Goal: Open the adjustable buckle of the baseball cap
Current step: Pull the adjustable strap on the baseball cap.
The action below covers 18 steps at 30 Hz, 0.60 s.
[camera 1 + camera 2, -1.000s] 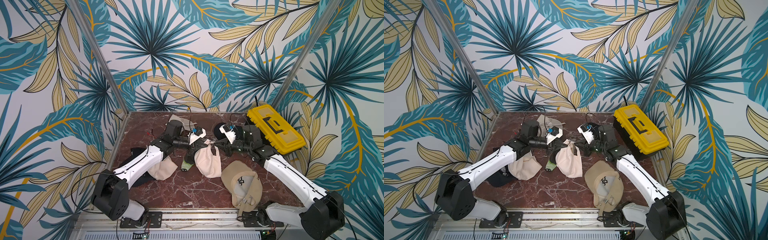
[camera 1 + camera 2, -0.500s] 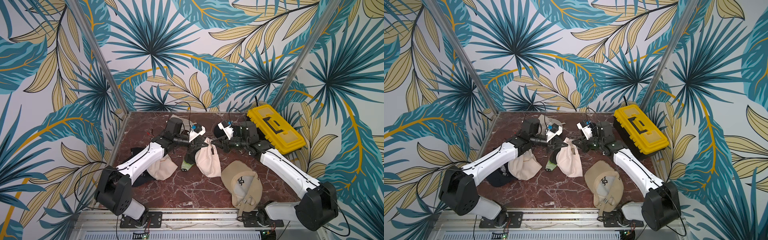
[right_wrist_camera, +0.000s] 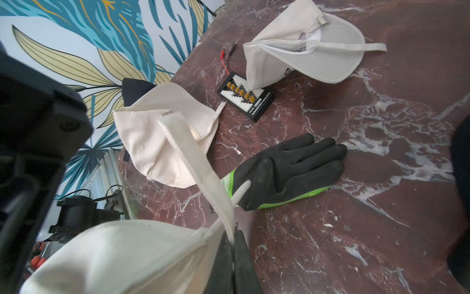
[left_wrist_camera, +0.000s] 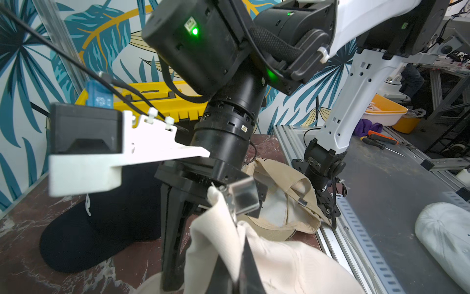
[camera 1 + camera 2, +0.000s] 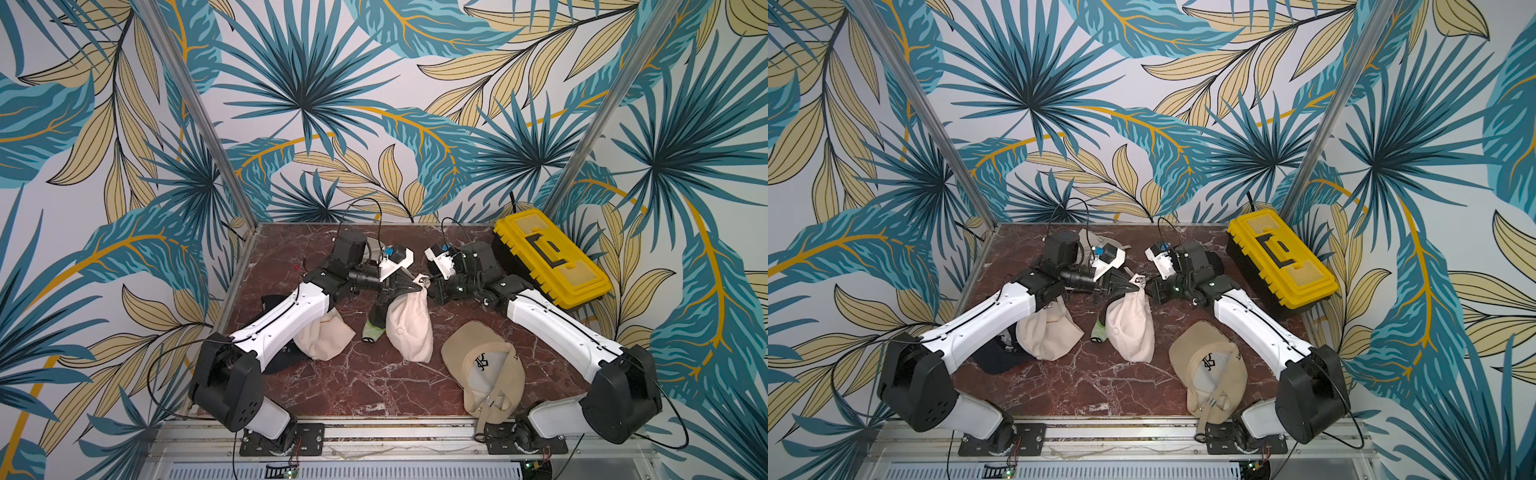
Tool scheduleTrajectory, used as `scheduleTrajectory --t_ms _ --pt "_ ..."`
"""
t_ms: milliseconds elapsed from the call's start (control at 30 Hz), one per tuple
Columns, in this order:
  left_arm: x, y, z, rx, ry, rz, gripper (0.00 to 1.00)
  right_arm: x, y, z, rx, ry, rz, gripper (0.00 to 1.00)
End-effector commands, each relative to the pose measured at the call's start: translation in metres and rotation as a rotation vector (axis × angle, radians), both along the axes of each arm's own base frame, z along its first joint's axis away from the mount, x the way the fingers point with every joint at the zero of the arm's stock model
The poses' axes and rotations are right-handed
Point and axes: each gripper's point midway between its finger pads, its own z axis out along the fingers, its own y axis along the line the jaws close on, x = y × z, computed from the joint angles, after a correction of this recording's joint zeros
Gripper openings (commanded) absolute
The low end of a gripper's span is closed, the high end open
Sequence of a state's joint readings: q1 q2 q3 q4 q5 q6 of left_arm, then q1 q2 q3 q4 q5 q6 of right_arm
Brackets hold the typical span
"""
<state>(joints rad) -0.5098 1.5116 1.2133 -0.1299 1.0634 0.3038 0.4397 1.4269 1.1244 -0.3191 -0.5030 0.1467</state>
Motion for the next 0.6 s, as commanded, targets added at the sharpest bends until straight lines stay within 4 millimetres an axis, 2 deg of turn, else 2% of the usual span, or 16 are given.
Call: scheduleTrajectory --t_ms 0,67,100,133,167,200,267,400,567 --pt "0.014 0.001 0.02 -0.009 -0.043 0.098 0.0 0.005 -0.021 -0.004 -0.072 0.007 -0.108 0.0" --pt "0.035 0.005 0.019 0.02 -0.027 0.226 0.0 0.012 -0.038 -0.01 -0.1 0.027 -0.198 0.01" --pt "0.04 0.007 0.02 0.024 -0.027 0.255 0.0 0.014 -0.046 -0.011 -0.108 0.026 -0.237 0.07" --pt "0.045 0.009 0.022 0.025 -0.025 0.287 0.0 0.017 -0.055 -0.012 -0.113 0.03 -0.285 0.17" --pt "0.049 0.011 0.026 0.022 -0.023 0.314 0.0 0.02 -0.065 -0.012 -0.114 0.024 -0.332 0.33" --pt "0.052 0.012 0.03 0.02 -0.024 0.338 0.0 0.021 -0.073 -0.01 -0.117 0.013 -0.371 0.44" --pt "0.062 0.016 0.041 0.012 -0.037 0.401 0.0 0.022 -0.092 -0.001 -0.131 -0.032 -0.442 0.59" --pt "0.092 0.029 0.059 0.008 -0.063 0.583 0.0 0.016 -0.109 0.02 -0.09 -0.136 -0.508 0.73" --pt "0.128 0.049 0.081 -0.004 -0.105 0.78 0.0 0.004 -0.111 0.036 -0.054 -0.18 -0.496 0.75"
